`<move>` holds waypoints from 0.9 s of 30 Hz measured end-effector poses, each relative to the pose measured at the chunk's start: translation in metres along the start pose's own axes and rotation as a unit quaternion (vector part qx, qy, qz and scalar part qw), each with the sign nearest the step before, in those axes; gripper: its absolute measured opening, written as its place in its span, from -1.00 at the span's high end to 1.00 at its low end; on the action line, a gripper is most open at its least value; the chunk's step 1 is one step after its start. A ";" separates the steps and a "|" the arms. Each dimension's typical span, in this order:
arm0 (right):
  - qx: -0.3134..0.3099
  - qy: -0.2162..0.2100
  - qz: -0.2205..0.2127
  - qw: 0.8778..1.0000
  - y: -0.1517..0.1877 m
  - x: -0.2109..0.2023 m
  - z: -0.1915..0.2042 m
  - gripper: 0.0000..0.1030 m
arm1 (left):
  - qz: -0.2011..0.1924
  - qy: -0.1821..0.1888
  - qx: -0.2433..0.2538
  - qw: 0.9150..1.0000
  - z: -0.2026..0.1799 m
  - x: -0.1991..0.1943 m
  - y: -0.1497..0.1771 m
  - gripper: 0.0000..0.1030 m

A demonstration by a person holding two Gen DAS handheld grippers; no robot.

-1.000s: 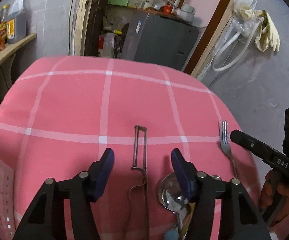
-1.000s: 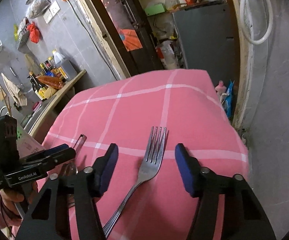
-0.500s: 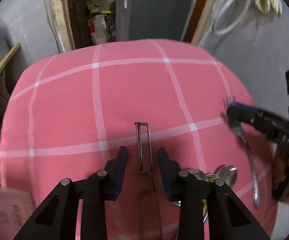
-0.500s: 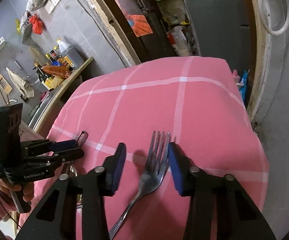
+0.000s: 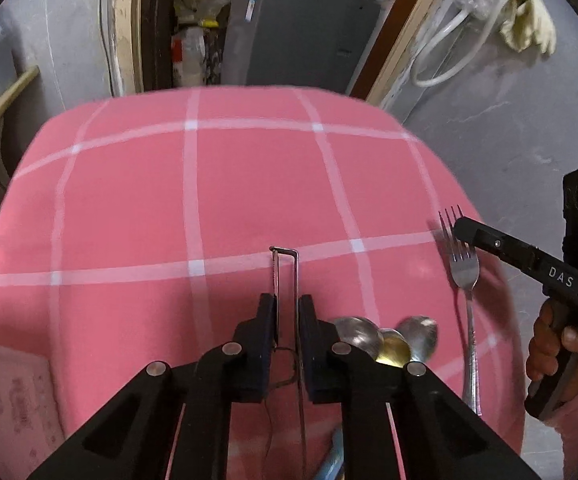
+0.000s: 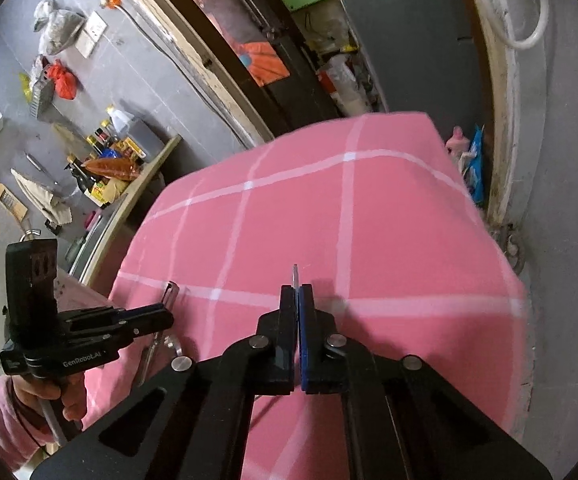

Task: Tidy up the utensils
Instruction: 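Grasp the thin wire tool with the left tool while the right tool grasps the fork, then lift and carry the wire tool and fork over the white holder with both tools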

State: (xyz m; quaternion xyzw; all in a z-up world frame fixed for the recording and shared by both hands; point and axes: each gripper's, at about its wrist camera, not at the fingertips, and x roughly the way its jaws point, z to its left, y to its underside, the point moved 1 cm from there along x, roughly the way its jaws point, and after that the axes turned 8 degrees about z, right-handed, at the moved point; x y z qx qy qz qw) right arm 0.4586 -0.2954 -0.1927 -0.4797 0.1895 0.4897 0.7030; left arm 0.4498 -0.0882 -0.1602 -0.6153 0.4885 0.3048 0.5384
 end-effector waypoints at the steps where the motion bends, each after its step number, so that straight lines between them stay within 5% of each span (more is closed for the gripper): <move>1: -0.002 0.005 -0.006 1.000 0.002 -0.009 0.000 0.96 | -0.012 0.003 0.001 1.000 -0.001 -0.007 0.003 0.77; 17: -0.047 0.077 -0.154 0.984 0.000 -0.147 0.102 0.96 | -0.143 0.061 0.008 0.988 0.001 -0.134 0.013 0.77; 27: -0.081 0.062 -0.216 0.971 -0.022 -0.176 0.190 0.96 | -0.224 0.063 -0.003 0.973 0.042 -0.221 0.004 0.77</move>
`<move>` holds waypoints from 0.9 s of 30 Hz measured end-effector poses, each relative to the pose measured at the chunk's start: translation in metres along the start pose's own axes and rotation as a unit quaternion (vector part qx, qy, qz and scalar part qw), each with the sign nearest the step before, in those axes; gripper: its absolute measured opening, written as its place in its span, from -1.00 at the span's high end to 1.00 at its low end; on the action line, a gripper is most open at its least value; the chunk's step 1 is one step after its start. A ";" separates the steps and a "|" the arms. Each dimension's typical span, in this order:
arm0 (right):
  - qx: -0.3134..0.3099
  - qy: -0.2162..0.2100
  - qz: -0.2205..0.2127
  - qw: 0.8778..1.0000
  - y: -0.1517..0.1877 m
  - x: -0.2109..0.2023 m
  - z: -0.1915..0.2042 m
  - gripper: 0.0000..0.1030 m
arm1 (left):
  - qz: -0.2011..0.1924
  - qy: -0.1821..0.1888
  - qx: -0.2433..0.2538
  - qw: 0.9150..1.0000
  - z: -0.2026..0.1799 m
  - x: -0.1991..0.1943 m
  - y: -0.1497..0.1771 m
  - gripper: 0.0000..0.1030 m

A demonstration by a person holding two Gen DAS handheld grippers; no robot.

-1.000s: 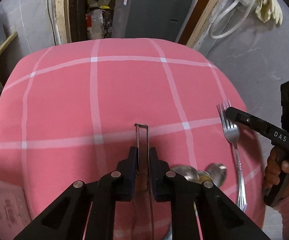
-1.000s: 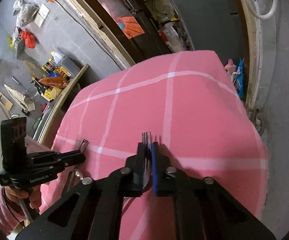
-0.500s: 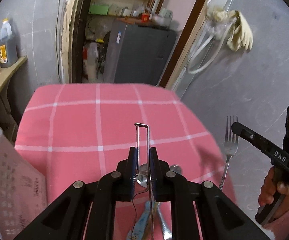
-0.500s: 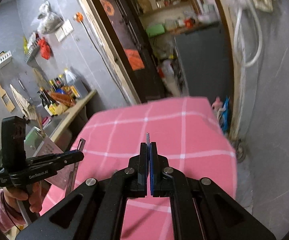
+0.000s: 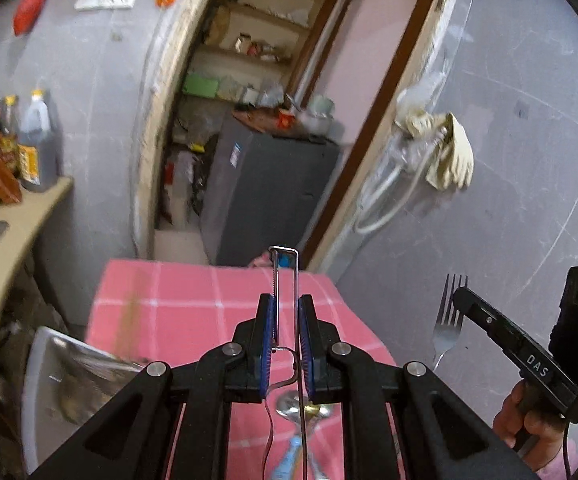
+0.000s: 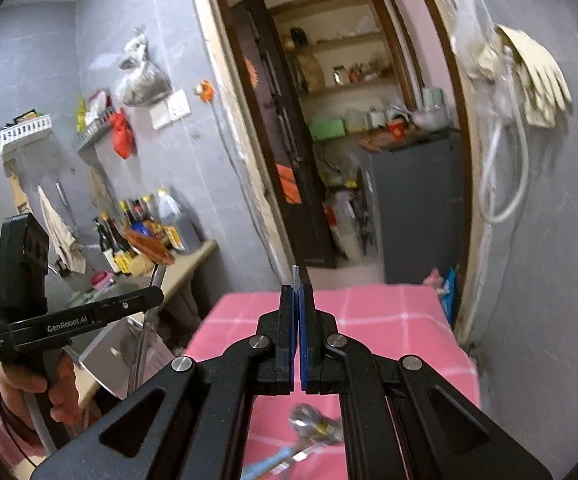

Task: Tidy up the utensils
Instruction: 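Lift and carry the wire tool and fork over the white holder with both tools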

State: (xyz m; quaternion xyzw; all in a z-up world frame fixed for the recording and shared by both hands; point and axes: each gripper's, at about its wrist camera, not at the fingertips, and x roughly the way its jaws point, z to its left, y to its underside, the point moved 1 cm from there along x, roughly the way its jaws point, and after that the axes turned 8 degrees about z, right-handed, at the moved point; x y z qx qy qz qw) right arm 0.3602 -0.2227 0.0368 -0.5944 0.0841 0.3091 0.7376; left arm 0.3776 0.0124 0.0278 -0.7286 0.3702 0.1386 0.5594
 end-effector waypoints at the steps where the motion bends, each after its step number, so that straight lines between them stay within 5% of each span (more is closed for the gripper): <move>1: -0.002 -0.004 -0.004 1.000 -0.001 0.000 0.007 0.96 | -0.007 -0.006 0.000 1.000 0.005 -0.008 -0.003 0.77; 11: -0.030 -0.036 -0.054 0.997 -0.010 0.026 0.102 0.96 | -0.076 -0.065 -0.025 0.995 0.071 -0.046 -0.023 0.77; 27: -0.121 -0.023 -0.050 0.991 0.014 0.075 0.178 0.96 | -0.106 -0.053 -0.086 0.989 0.135 -0.027 0.009 0.77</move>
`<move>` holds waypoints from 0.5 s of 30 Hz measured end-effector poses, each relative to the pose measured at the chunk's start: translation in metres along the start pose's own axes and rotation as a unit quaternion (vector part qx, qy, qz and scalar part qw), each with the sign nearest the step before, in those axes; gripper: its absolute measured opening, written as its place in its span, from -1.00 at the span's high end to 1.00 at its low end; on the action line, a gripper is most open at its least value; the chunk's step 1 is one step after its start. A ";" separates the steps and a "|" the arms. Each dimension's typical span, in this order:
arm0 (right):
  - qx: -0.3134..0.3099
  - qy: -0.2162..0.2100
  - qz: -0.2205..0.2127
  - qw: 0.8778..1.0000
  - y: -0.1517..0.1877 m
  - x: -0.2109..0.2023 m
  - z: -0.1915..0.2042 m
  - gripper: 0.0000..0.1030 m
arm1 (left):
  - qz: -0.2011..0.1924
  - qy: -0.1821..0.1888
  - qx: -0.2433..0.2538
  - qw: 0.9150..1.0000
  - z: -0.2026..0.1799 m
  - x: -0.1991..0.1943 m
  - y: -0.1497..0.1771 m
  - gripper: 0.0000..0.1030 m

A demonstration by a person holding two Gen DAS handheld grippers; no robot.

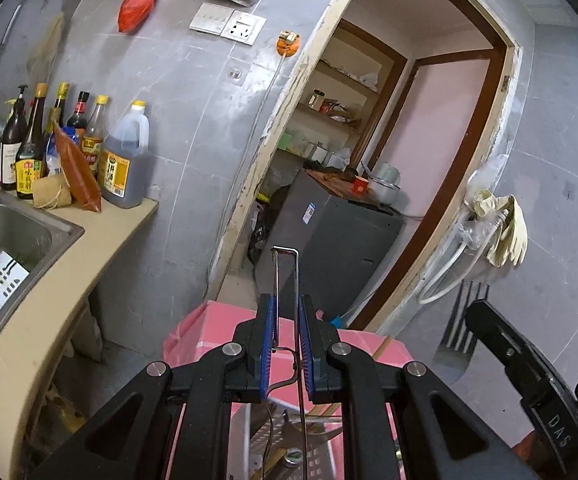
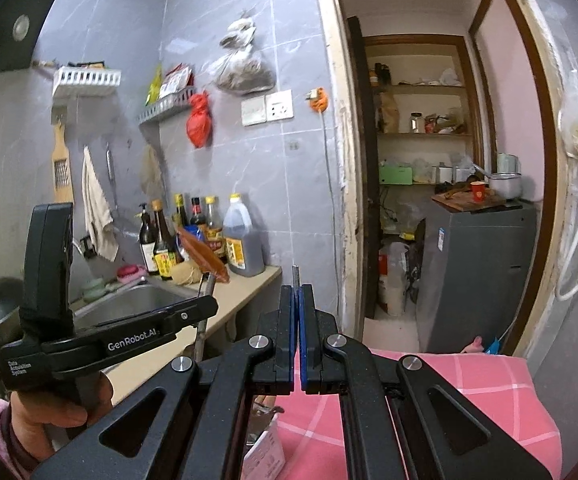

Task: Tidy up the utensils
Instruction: 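Lift and carry the wire tool and fork over the white holder with both tools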

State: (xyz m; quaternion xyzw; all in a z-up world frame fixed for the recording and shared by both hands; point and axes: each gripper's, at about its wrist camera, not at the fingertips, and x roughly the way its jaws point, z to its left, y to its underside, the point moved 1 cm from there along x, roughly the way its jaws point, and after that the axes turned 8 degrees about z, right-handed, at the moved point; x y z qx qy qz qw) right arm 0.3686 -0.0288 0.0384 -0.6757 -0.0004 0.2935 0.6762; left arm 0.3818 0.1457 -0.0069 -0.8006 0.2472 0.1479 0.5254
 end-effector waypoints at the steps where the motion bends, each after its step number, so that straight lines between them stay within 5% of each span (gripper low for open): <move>1: -0.002 0.000 0.001 1.000 0.002 0.001 0.001 0.96 | -0.001 -0.001 0.000 1.000 0.001 0.000 0.002 0.77; 15: -0.018 0.000 0.026 0.999 0.026 0.015 0.011 0.96 | -0.045 0.027 -0.001 0.999 0.012 -0.010 0.028 0.77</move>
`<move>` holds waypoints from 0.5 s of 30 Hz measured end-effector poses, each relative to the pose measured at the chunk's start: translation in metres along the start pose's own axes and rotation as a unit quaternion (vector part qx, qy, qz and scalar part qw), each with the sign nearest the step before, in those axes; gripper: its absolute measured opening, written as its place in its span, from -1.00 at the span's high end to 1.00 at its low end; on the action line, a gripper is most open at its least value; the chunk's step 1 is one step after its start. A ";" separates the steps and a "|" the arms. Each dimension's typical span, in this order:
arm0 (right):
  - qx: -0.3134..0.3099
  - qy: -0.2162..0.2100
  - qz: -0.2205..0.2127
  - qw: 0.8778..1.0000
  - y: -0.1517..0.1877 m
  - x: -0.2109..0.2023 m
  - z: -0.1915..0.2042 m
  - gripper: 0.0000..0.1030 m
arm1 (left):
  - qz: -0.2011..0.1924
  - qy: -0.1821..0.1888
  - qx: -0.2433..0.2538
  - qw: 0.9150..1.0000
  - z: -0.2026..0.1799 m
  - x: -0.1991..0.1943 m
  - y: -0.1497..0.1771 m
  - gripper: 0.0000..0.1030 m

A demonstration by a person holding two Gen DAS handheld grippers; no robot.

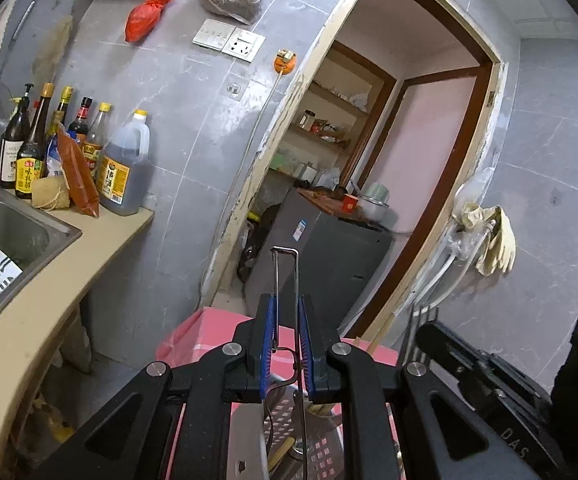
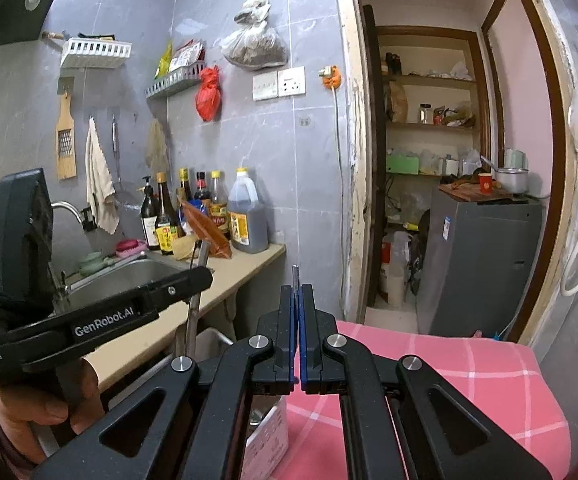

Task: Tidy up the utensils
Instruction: 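Lift and carry the wire tool and fork over the white holder with both tools, then open the left tool dropping the wire tool while the right tool drops the fork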

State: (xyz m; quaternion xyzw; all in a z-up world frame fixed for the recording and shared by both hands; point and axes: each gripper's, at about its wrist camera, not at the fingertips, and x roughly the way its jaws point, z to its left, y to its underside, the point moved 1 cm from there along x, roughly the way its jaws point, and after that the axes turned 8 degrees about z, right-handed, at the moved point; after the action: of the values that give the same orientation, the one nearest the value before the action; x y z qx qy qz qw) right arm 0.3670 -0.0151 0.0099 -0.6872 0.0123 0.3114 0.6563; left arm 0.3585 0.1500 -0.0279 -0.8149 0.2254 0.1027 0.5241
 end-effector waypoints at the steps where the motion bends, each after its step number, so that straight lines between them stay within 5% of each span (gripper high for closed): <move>1: -0.001 -0.001 0.002 1.000 0.001 0.001 0.000 0.96 | -0.001 0.000 -0.002 1.000 0.001 -0.001 0.002 0.77; 15: 0.017 -0.023 0.031 0.999 0.014 0.008 -0.003 0.93 | 0.012 0.017 0.013 1.000 -0.001 -0.009 0.020 0.76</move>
State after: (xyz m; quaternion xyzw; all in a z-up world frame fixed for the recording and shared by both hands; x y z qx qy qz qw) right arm 0.3689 -0.0168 -0.0060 -0.6680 0.0236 0.3469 0.6579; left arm 0.3407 0.1451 -0.0397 -0.8070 0.2451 0.0918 0.5294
